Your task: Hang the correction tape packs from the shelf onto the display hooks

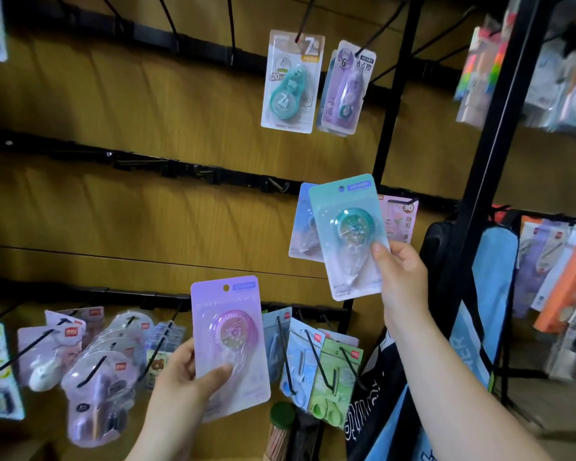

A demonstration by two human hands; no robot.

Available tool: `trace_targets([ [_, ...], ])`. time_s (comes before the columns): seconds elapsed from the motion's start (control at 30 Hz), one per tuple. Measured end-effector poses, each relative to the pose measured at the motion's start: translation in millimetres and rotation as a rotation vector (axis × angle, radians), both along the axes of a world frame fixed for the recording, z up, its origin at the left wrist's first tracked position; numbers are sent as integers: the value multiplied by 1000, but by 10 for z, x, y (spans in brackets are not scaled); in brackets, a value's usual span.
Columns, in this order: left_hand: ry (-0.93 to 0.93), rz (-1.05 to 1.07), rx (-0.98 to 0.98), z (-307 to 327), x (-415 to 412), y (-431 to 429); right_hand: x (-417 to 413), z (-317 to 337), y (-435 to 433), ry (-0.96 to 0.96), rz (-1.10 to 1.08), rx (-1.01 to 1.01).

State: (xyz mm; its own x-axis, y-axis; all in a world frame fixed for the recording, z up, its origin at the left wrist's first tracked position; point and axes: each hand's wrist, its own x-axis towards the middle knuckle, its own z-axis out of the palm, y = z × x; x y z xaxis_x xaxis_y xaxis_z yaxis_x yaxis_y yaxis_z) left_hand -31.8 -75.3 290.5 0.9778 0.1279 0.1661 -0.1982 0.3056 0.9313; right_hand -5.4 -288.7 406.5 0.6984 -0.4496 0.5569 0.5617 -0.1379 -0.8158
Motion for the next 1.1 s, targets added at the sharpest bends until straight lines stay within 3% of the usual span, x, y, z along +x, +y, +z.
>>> trace_targets([
  [0.8, -34, -101, -51, 178, -20, -11, 517, 52, 168, 290, -158, -19],
  [1.0, -49, -122, -13, 233, 9, -70, 279, -283, 457, 166, -309, -200],
  [1.1, -90, -120, 23, 374, 25, -153, 163, -191, 513, 242, 23, -227],
])
